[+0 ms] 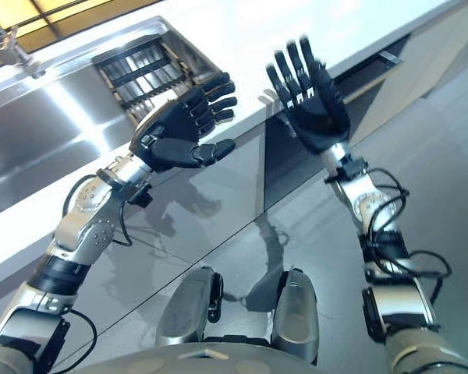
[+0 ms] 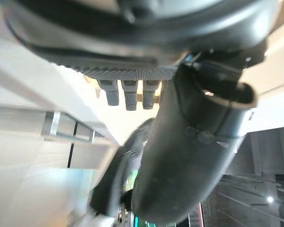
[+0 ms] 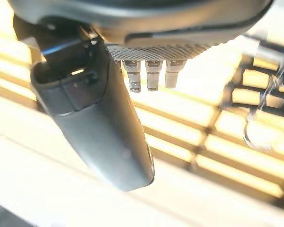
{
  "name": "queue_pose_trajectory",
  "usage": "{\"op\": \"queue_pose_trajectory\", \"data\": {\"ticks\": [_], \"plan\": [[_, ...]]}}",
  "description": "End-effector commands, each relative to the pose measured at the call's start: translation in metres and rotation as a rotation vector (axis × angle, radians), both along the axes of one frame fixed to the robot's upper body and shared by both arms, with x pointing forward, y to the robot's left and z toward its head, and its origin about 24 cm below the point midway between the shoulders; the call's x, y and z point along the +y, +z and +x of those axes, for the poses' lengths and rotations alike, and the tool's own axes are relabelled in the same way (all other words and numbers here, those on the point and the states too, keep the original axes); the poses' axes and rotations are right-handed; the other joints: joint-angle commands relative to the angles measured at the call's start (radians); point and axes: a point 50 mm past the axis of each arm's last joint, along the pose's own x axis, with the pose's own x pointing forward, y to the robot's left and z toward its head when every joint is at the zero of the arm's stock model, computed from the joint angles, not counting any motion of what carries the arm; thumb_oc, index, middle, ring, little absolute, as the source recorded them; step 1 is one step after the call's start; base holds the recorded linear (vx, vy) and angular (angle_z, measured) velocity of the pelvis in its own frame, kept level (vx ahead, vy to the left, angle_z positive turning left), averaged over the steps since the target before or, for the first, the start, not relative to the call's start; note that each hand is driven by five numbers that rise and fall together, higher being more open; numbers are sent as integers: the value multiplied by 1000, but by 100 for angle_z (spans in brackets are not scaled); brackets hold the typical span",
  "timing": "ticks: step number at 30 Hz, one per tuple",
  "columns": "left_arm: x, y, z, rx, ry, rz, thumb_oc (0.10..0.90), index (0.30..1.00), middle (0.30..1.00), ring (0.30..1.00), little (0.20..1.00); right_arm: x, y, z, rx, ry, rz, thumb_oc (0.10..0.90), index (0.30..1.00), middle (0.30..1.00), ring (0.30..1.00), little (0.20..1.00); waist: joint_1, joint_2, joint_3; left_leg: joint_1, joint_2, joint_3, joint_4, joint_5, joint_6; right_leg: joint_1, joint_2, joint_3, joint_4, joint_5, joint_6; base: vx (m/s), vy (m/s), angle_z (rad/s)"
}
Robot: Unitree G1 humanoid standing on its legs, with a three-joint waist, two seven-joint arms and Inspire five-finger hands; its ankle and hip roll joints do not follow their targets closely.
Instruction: Pick up plates and place into dishwasher.
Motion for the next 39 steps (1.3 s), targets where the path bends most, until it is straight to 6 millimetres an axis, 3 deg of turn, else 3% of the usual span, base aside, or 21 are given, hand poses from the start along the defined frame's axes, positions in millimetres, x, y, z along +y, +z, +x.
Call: {"op": "queue_pose_trajectory", "data": {"ticks": [1, 9, 15, 16, 18, 20, 25, 28, 31, 35, 39], "plan": [[6, 22, -2, -102, 1, -112, 800, 900, 900, 900, 900, -3, 21, 2, -100, -13, 81, 800, 900, 900, 900, 900, 19, -17, -83, 48, -24, 55, 112, -153, 83, 112, 62, 21, -29, 47, -24, 2, 12, 14], [10, 26, -6, -136, -29, -111, 800, 900, 900, 900, 900, -33, -23, -2, -16, -126, -54, 800, 900, 900, 900, 900, 2, -22, -92, 61, -14, 63, 75, -134, 77, 113, 57, 20, -53, 63, -16, -20, 16, 0], [8, 26, -9, -170, -79, -140, 800, 900, 900, 900, 900, -12, -37, -26, -164, 6, 46, 800, 900, 900, 900, 900, -24, -30, -118, 112, -7, 71, -65, -76, 72, 151, 71, 29, -173, 112, 4, -30, 22, -1], [6, 25, -10, -174, -96, -143, 800, 900, 900, 900, 900, -6, -40, -33, -187, 27, 61, 800, 900, 900, 900, 900, -32, -33, -133, 124, -6, 81, -133, -31, 68, 160, 79, 29, -239, 149, 7, -21, 39, -8], [3, 22, -11, -169, -127, -155, 800, 900, 900, 900, 900, 0, -46, -43, -216, 66, 102, 800, 900, 900, 900, 900, -45, -31, -154, 165, -3, 92, -221, -6, 58, 189, 92, 36, -318, 165, 22, -25, 44, -12], [-5, 14, -12, -143, -176, -190, 800, 900, 900, 900, 900, 6, -59, -54, -210, 98, 142, 800, 900, 900, 900, 900, -63, -29, -194, 213, -3, 111, -367, 75, 41, 217, 103, 40, -459, 228, 40, -44, 50, -34], [-15, -1, -18, -119, -248, -211, 800, 900, 900, 900, 900, 1, -93, -78, -150, 88, 216, 800, 900, 900, 900, 900, -99, -18, -266, 268, -4, 127, -612, 214, 27, 247, 128, 58, -681, 347, 72, -65, 25, -24], [-18, -11, -20, -85, -293, -215, 800, 900, 900, 900, 900, -1, -113, -91, -98, 53, 259, 800, 900, 900, 900, 900, -124, -9, -301, 297, -7, 145, -734, 260, 26, 255, 137, 70, -776, 396, 89, -59, 10, -28], [-34, -30, -26, 39, -511, -203, 800, 900, 900, 900, 900, -6, -127, -101, -36, 7, 334, 800, 900, 900, 900, 900, -152, 3, -323, 323, -9, 161, -816, 285, 26, 258, 147, 83, -837, 430, 100, -58, 6, -16], [-77, -73, -56, 298, -1031, -211, 800, 900, 900, 900, 900, -11, -163, -109, 136, -41, 425, 800, 900, 900, 900, 900, -205, 26, -347, 355, -6, 194, -831, 253, 40, 262, 163, 139, -863, 434, 101, 33, 31, -17], [-98, -104, -66, 512, -1183, -340, 800, 900, 900, 900, 900, -8, -193, -117, 296, -63, 446, 800, 900, 900, 900, 900, -234, 33, -364, 368, -7, 212, -831, 239, 47, 259, 178, 169, -851, 421, 89, 55, 21, -19]]}}
